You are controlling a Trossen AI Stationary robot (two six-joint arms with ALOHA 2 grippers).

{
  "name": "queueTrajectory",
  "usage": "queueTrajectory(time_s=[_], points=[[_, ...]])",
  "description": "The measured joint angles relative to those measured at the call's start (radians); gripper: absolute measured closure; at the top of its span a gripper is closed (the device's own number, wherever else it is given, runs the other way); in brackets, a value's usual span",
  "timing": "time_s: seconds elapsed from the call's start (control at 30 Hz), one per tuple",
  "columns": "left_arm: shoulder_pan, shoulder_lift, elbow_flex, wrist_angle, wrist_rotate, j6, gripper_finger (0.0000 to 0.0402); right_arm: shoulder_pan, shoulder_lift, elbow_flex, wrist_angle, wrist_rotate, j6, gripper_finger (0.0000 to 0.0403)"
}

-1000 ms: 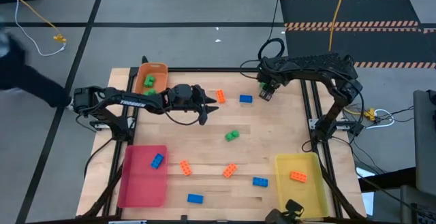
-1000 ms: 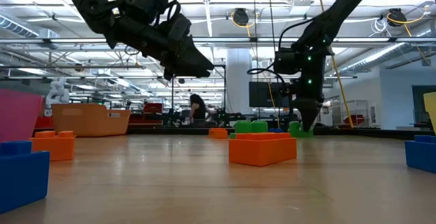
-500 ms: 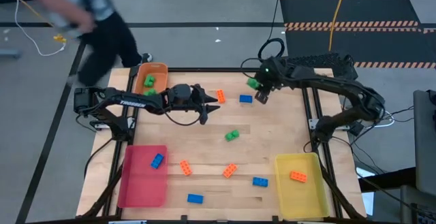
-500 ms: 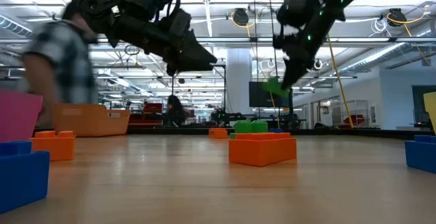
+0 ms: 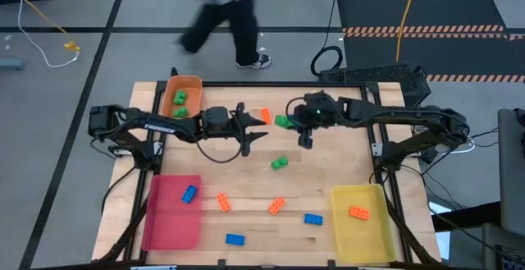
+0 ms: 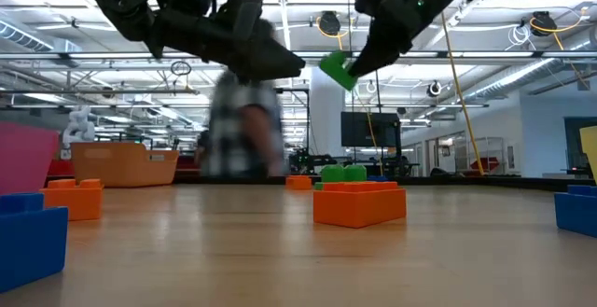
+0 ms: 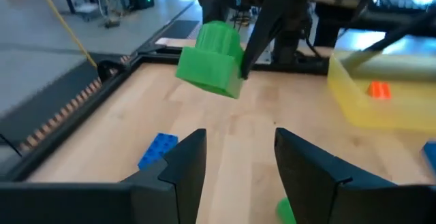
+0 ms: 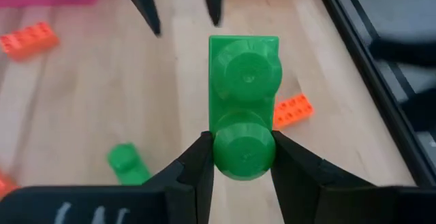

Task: Sort & place blocks by color
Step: Put the game piece into the orange bin

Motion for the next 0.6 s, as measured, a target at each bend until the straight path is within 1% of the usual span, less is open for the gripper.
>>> queueTrajectory(time_s=[0.13,0.2,0.33,0.5,0.6], points=[[-0.021,0.000,0.000,-0.002,-0.086,0.027,0.0195,0.036,0.001,0.000,0.023,0.000,0.000,0.0294],[-0.023,0.000,0.000,0.000,-0.106,0.019,0.0174,0.048,0.008,0.000,0.041,0.000,-0.003,0.0294],[-0.023,0.000,0.000,0.004,-0.107,-0.019,0.0129,0.051,0.030,0.000,0.074,-0.011,-0.011,0.0294],[-0.023,0.000,0.000,0.003,-0.072,-0.065,0.0075,0.049,0.070,0.000,0.149,-0.032,-0.031,0.0294],[-0.024,0.000,0.000,0.003,-0.070,-0.088,0.0051,0.049,0.093,0.000,0.190,-0.075,-0.033,0.0294]])
